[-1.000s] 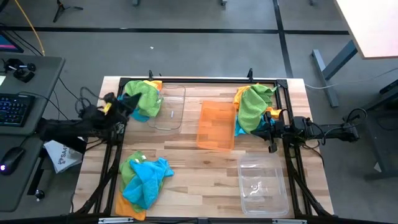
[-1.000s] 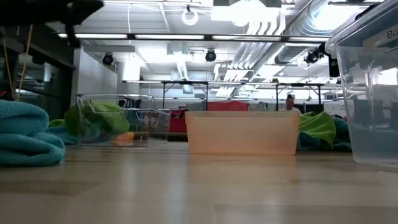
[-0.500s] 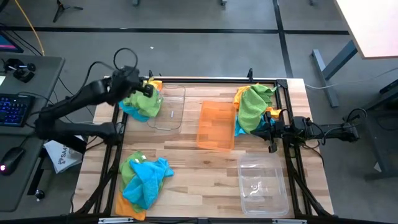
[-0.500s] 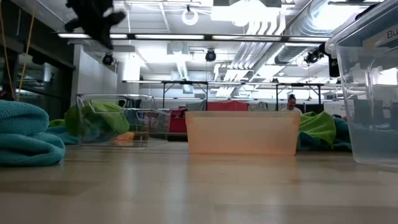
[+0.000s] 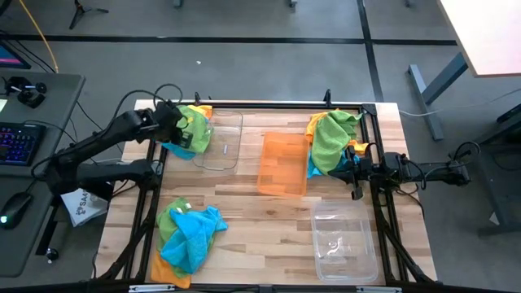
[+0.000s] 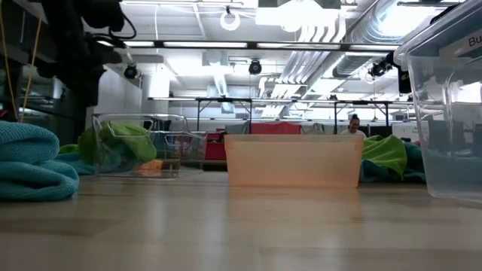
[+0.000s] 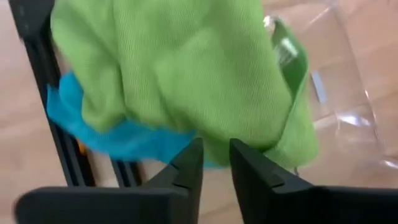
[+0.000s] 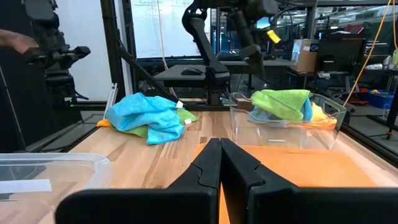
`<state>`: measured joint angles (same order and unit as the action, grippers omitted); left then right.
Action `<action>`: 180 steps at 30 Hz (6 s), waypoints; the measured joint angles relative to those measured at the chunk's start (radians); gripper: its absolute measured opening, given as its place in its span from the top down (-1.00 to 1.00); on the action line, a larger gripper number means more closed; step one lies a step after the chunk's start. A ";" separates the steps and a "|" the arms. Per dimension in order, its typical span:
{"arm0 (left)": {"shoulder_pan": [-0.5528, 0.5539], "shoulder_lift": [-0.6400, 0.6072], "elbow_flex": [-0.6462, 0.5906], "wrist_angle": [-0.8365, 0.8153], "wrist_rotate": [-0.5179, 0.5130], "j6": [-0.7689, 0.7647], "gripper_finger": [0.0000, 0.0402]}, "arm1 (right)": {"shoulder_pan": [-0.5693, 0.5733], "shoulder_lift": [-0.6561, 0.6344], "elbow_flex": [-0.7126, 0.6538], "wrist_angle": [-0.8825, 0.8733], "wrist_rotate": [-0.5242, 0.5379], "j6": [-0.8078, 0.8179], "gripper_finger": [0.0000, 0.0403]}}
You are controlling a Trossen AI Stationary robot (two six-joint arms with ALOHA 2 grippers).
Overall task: Sort microfiber towel by color & place in baskets
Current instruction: Put the top left green microfiber cloth into the transparent bin, then put the top green microfiber cloth into the transparent bin
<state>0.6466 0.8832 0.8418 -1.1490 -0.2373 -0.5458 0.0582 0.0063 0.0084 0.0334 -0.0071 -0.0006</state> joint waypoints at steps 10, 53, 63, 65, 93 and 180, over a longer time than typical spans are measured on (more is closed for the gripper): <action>-0.067 0.021 0.016 -0.037 0.169 0.505 0.16 | 0.000 0.000 0.000 0.000 0.000 0.000 1.00; -0.131 0.145 0.258 0.138 -0.269 1.073 1.00 | 0.000 0.000 0.000 0.000 0.000 0.000 1.00; -0.147 0.192 0.733 0.492 -0.187 0.923 1.00 | 0.000 0.000 0.000 0.000 0.000 0.000 1.00; -0.147 0.191 0.762 0.507 -0.178 0.877 1.00 | 0.000 0.000 0.000 0.000 0.000 0.000 1.00; -0.369 0.063 -0.010 0.627 -0.040 0.109 0.98 | 0.000 0.000 0.000 0.000 0.000 0.000 1.00; -0.156 -0.102 0.381 0.525 0.088 0.505 -0.07 | -0.608 0.784 0.612 -0.387 0.290 1.300 0.90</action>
<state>0.4908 0.7811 1.2224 -0.6239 -0.1497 -0.0410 -0.5498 0.7905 0.6208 -0.3539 0.2833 1.2994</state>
